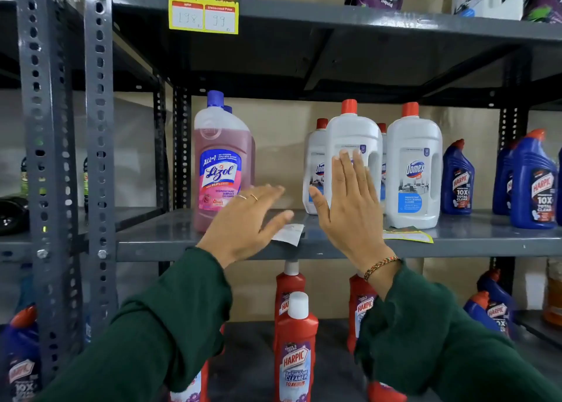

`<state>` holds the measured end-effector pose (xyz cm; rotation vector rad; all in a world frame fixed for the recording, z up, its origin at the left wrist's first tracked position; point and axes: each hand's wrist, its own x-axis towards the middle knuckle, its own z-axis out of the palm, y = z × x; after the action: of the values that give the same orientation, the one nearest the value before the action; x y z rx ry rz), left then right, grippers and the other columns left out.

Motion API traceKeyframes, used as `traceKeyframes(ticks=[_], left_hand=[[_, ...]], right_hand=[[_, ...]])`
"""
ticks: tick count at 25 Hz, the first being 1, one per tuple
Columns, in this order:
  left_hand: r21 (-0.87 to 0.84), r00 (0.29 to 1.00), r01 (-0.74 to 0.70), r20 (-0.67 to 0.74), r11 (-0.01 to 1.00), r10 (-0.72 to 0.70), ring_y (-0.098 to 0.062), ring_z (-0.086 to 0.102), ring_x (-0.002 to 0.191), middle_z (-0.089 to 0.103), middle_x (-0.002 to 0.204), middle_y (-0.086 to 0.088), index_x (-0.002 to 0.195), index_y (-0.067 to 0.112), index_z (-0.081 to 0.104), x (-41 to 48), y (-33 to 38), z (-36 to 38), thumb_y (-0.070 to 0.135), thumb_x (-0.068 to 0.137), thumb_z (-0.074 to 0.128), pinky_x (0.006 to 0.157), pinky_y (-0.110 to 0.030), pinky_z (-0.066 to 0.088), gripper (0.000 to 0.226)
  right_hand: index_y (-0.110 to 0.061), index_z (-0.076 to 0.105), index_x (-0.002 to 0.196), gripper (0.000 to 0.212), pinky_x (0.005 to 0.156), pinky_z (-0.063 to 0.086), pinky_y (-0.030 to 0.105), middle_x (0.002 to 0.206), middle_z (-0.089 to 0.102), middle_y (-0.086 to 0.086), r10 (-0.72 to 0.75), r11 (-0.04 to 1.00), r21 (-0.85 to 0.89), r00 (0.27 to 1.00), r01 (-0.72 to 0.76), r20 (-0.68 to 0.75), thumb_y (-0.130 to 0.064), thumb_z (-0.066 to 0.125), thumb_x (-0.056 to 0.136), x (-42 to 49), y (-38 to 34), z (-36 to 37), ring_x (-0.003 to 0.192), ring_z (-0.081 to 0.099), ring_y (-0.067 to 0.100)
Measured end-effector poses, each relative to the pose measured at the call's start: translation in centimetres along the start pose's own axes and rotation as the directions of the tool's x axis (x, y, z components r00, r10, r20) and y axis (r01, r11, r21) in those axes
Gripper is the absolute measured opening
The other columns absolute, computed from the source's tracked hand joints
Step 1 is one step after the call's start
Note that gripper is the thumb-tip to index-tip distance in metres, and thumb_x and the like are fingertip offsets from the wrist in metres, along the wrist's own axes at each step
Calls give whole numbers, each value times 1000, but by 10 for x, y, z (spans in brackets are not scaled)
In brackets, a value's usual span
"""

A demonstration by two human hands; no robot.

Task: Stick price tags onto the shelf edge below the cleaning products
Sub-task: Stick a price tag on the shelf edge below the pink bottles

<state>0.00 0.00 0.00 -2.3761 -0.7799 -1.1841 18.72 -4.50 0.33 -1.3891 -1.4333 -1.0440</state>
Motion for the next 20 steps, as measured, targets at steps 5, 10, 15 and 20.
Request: traceKeyframes(ticks=[5, 10, 15, 20], left_hand=[[35, 904, -81, 424, 996, 59, -22, 50, 116, 56, 130, -1, 125, 22, 50, -12, 0, 17, 46, 82, 58, 94, -36, 42, 50], [-191, 988, -55, -152, 980, 26, -30, 66, 76, 71, 86, -15, 99, 7, 64, -23, 4, 17, 9, 88, 46, 68, -41, 56, 22], [-572, 859, 241, -249, 784, -446, -10, 59, 82, 61, 86, 6, 98, 18, 58, -35, 5, 3, 5, 92, 49, 74, -28, 50, 16], [-736, 916, 257, -22, 626, -402, 0, 63, 80, 63, 95, 1, 106, 40, 51, -57, -15, -24, 1, 90, 52, 66, -11, 48, 42]], right_hand=[[1, 42, 125, 51, 107, 35, 45, 133, 49, 22, -11, 979, 202, 989, -20, 149, -31, 25, 90, -21, -13, 15, 130, 38, 33], [-6, 40, 128, 41, 112, 21, 36, 139, 44, 18, -163, 914, 407, 914, -2, 372, -4, 45, 87, -37, -16, 17, 132, 34, 28], [-11, 58, 114, 27, 85, 53, 37, 107, 70, 11, -84, 792, 610, 983, -35, 166, -7, 54, 87, -34, -41, 11, 95, 63, 18], [-13, 55, 107, 27, 82, 54, 31, 99, 73, 5, 59, 687, 655, 922, -316, 383, -16, 65, 82, -28, -69, -2, 87, 66, 12]])
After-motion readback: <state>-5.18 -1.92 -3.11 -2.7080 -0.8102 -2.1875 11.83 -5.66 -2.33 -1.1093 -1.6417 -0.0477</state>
